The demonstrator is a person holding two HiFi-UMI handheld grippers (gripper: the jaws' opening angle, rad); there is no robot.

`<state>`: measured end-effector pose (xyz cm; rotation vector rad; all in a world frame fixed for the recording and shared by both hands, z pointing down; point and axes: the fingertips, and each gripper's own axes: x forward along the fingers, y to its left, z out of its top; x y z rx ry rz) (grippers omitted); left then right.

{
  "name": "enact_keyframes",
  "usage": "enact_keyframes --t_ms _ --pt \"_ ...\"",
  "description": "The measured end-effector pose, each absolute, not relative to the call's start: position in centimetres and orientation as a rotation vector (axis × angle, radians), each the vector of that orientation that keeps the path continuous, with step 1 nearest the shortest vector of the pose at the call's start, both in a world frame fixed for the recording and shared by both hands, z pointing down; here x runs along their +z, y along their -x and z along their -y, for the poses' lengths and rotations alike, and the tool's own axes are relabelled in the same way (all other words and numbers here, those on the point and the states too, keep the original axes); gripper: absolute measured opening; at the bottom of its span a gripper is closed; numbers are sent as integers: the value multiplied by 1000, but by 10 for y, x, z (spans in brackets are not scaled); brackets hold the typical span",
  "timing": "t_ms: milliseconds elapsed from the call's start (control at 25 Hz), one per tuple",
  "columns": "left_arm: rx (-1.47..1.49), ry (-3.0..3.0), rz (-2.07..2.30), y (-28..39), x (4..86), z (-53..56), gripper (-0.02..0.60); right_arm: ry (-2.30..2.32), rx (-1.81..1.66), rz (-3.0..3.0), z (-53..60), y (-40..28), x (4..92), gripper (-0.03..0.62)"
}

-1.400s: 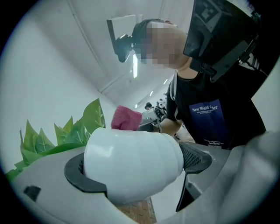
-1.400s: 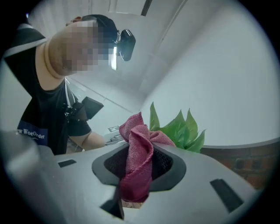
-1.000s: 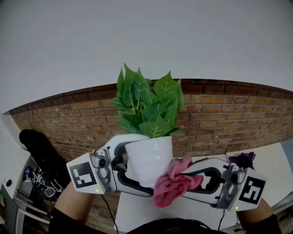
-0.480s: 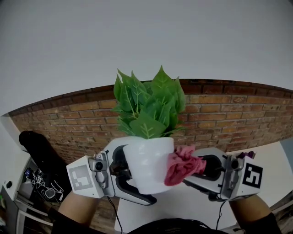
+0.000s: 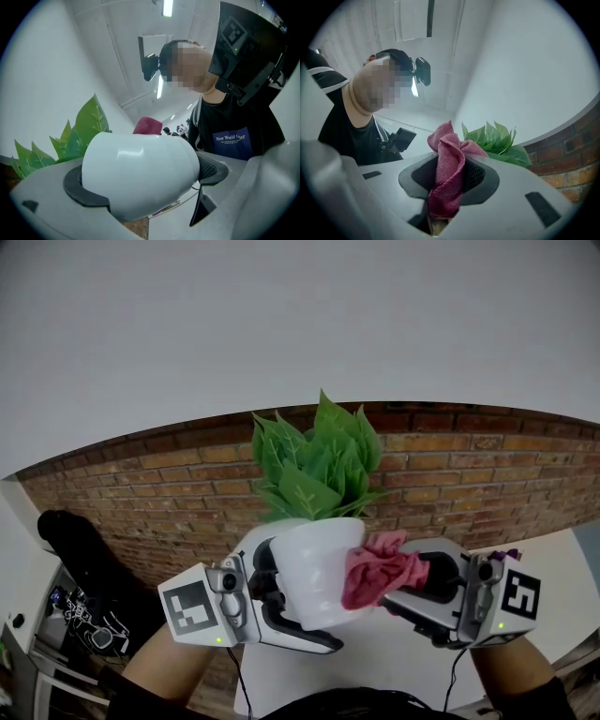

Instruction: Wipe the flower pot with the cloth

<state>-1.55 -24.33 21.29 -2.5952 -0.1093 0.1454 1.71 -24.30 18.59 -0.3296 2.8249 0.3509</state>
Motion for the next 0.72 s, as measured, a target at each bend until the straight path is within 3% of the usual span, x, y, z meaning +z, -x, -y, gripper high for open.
enact_keyframes --t_ms 280,480,720 --pt "41 2636 81 10 225 256 581 361 356 -2861 249 -12 186 106" --pt "-213 2496 80 -12 267 256 588 354 605 -3011 236 17 203 104" --pt "-170 2476 10 -4 263 264 578 366 392 -2914 250 -7 196 106"
